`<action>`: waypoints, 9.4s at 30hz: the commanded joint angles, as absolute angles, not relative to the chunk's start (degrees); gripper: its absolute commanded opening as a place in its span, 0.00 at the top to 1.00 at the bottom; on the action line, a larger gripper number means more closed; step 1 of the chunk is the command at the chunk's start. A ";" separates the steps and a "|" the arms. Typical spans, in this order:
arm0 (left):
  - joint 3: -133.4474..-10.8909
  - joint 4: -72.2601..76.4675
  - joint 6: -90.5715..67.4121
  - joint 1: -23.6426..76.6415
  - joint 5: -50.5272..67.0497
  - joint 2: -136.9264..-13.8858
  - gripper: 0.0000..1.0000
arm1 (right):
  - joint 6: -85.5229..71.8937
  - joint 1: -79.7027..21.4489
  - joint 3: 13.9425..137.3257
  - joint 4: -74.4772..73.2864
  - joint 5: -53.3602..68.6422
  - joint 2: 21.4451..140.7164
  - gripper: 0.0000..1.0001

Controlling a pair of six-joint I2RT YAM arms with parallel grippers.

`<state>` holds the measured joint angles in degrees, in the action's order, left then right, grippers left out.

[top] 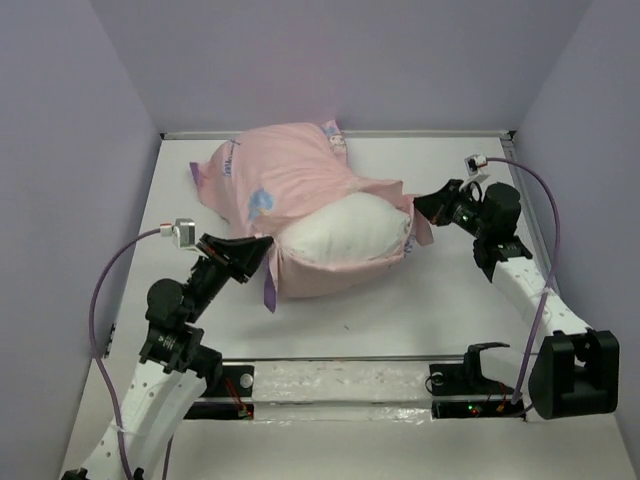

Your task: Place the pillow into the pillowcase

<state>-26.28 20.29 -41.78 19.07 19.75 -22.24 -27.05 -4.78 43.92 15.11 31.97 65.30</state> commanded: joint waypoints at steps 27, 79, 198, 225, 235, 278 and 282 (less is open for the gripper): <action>-57.46 8.35 -8.09 58.36 -13.53 -66.77 0.31 | -36.91 -2.10 28.67 -5.37 15.38 41.92 1.00; -82.53 10.46 4.40 59.78 -19.94 -108.89 0.37 | -34.10 -11.16 30.49 -17.30 -1.49 31.04 1.00; -28.04 10.28 -28.21 52.47 -9.32 -47.11 0.21 | -17.05 -41.66 36.04 3.41 17.65 70.39 0.36; -35.67 17.40 -26.81 52.74 -17.23 -61.26 0.27 | -12.40 -57.10 42.97 -14.57 24.26 54.75 1.00; -38.76 23.28 -27.16 52.38 -13.72 -72.05 0.31 | -4.57 -65.74 50.54 -15.49 11.65 55.31 1.00; -51.85 3.51 -16.18 56.34 -22.50 -59.93 0.25 | -15.64 -44.22 52.12 -15.11 -16.17 55.28 0.68; -52.38 5.19 -14.77 56.69 -15.21 -61.52 0.28 | -17.66 -36.94 52.56 -17.67 -20.67 56.95 0.32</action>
